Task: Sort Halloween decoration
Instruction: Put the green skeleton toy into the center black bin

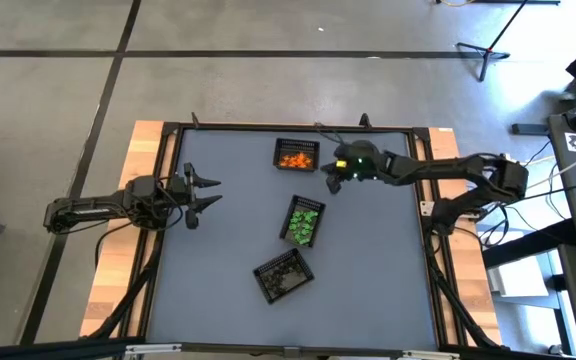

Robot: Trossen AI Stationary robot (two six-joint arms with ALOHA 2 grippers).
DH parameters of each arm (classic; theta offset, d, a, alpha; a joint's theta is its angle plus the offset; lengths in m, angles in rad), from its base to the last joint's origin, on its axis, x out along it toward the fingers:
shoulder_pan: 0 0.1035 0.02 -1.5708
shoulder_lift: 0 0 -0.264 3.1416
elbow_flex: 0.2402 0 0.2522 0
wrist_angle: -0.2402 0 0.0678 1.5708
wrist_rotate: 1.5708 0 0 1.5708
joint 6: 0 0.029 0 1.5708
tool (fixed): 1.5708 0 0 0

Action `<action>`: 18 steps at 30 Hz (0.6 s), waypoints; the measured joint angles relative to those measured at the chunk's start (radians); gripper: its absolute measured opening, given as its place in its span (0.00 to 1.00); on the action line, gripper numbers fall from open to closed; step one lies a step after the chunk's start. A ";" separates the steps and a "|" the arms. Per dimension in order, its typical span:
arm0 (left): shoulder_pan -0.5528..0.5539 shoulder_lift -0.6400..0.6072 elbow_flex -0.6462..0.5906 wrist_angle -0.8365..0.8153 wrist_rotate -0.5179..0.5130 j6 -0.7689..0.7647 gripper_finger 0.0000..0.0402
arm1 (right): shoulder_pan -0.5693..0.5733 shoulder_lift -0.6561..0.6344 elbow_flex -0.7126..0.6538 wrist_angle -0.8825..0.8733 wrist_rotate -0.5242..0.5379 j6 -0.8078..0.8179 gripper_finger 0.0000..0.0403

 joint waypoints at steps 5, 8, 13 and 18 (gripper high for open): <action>0.000 0.000 0.000 0.000 0.000 0.000 0.47 | 0.152 -0.003 0.002 0.250 -0.230 0.005 0.02; 0.000 0.000 0.000 0.000 0.000 0.000 0.47 | 0.236 -0.002 0.002 0.313 -0.224 0.006 0.02; 0.000 0.000 0.000 0.000 0.000 0.000 0.47 | 0.325 -0.001 0.002 0.313 -0.137 0.003 0.02; 0.000 0.000 0.000 0.000 0.000 0.000 0.47 | 0.363 -0.001 0.002 0.290 -0.092 0.003 0.04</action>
